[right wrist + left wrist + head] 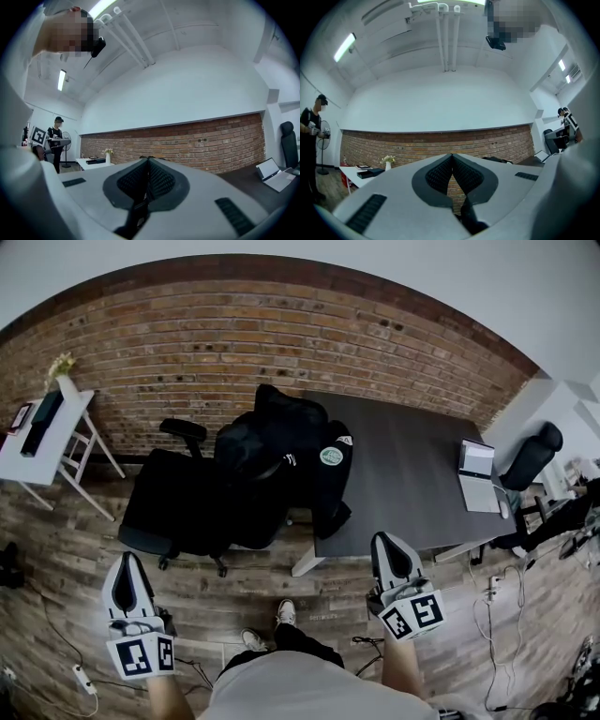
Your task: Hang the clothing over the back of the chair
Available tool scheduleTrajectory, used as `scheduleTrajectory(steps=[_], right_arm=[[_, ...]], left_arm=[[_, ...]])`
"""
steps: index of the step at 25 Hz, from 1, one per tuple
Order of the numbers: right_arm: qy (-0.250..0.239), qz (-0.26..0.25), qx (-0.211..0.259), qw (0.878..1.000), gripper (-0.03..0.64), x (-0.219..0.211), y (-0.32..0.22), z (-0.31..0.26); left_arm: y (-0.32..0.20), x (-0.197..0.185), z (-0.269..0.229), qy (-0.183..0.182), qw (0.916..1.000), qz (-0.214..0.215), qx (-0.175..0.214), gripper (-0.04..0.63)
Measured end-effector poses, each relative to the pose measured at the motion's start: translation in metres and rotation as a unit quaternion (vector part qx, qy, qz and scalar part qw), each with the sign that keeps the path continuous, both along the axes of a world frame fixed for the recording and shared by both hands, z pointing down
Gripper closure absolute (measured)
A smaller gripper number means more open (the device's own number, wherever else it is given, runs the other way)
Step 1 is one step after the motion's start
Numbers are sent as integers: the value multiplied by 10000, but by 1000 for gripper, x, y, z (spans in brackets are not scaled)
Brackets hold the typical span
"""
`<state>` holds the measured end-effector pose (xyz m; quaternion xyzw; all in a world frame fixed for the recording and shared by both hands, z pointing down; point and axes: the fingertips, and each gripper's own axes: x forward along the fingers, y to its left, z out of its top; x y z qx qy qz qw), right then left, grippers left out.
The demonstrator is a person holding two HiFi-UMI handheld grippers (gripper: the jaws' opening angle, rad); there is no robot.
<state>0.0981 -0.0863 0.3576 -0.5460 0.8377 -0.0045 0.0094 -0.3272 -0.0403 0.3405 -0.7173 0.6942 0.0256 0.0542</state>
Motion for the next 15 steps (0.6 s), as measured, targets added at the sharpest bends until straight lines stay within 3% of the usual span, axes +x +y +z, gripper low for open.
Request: scheduleTrajectory(steps=[15], right_arm=[[74, 6, -59, 10000, 598, -21, 5, 4]], left_arm=[[9, -11, 9, 38, 9999, 66, -81, 572]])
